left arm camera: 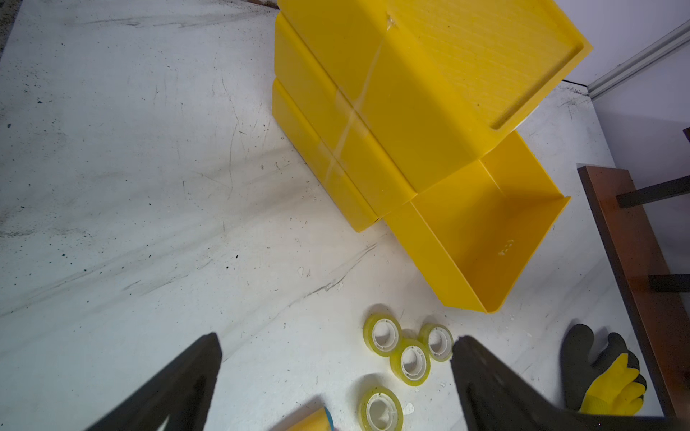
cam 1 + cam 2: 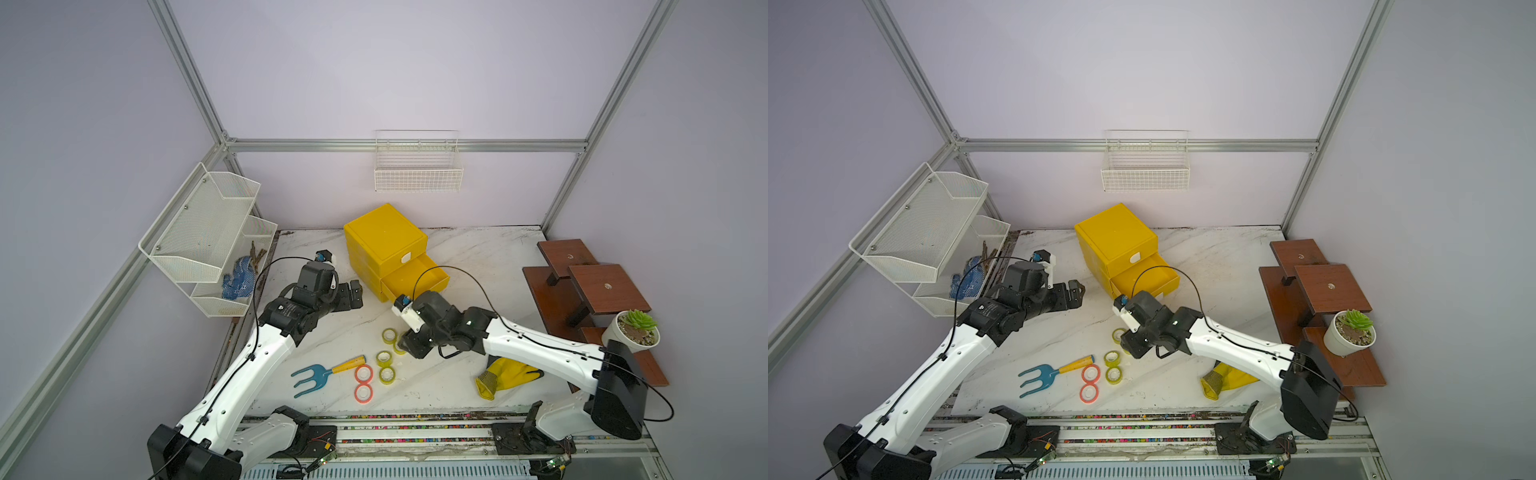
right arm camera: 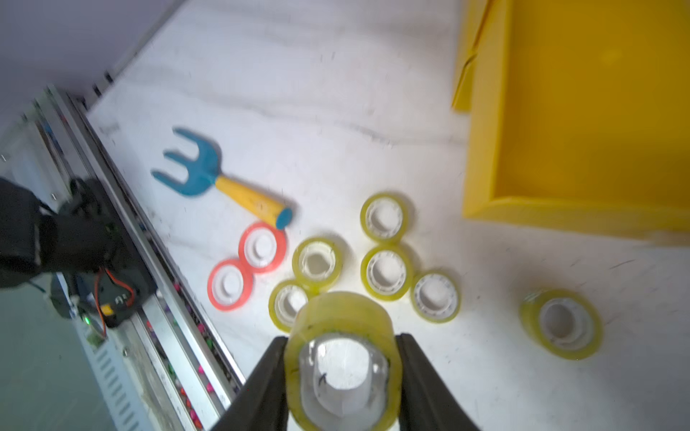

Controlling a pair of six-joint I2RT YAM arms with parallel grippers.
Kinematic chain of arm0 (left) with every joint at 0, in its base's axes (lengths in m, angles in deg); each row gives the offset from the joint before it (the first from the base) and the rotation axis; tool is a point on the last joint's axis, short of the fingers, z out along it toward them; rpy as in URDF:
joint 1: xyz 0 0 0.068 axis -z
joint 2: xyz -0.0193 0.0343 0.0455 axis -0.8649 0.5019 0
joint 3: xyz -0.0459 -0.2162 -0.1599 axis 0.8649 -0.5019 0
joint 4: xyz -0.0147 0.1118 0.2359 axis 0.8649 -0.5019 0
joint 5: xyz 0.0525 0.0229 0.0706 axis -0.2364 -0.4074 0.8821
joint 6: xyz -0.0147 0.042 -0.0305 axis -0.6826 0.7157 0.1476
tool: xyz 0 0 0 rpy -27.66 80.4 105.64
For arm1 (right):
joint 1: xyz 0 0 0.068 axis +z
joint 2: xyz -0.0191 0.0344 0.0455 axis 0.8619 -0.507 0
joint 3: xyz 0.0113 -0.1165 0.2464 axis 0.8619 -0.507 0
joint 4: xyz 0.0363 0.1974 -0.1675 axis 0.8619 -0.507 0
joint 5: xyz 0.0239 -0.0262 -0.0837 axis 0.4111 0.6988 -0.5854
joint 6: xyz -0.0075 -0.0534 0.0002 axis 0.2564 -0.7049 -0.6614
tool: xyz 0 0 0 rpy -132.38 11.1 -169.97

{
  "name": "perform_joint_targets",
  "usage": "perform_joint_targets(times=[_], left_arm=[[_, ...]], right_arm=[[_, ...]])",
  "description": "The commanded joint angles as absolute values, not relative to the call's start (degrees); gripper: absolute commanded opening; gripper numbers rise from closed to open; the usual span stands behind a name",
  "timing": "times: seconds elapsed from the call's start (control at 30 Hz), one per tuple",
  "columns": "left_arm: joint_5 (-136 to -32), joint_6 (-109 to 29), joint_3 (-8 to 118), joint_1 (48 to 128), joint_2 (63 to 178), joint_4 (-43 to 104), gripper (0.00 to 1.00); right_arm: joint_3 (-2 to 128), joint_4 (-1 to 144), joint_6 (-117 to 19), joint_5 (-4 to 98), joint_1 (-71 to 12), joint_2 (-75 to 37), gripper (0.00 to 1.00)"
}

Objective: Place the transparent tape into the drawer according to color
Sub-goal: Pick up the tape from the drawer, then place the tape in the drawer.

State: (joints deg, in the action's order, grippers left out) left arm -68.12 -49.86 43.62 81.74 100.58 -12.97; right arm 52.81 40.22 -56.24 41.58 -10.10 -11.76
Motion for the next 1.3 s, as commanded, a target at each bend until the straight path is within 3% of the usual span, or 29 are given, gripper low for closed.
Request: perform_joint_targets(times=[0.0,0.27,0.53,0.67,0.9,1.07,1.27], left_arm=[[-69.5,-49.7,43.3,81.6,99.6,-10.2,1.0],[-72.2,-49.3,43.0,81.6,101.2,-9.7,1.0],[-76.2,-49.6,42.6,81.9,103.4,-10.0,1.0],[-76.4,-50.1,41.5,83.0,103.7,-9.9,1.0],[-75.4,-50.1,41.1,85.5,105.6,-10.9,1.0],[-73.7,-49.7,41.2,90.0,107.7,-12.6,1.0],[-72.4,-50.7,38.9,97.6,112.3,-14.4,0.98]], right_arm=[[55.8,45.2,-54.8,38.7,-14.1,-10.9,0.39],[64.5,47.8,-52.4,30.6,-21.5,-22.5,0.4],[67.5,48.9,-52.0,25.6,-22.3,-31.4,0.43],[67.5,50.4,-51.1,26.1,-22.5,-32.8,0.55],[68.4,51.3,-50.5,27.4,-22.5,-31.5,0.77],[65.2,51.5,-49.1,28.6,-22.5,-26.2,0.78],[51.9,58.7,-46.9,31.2,-22.5,-14.8,0.78]])
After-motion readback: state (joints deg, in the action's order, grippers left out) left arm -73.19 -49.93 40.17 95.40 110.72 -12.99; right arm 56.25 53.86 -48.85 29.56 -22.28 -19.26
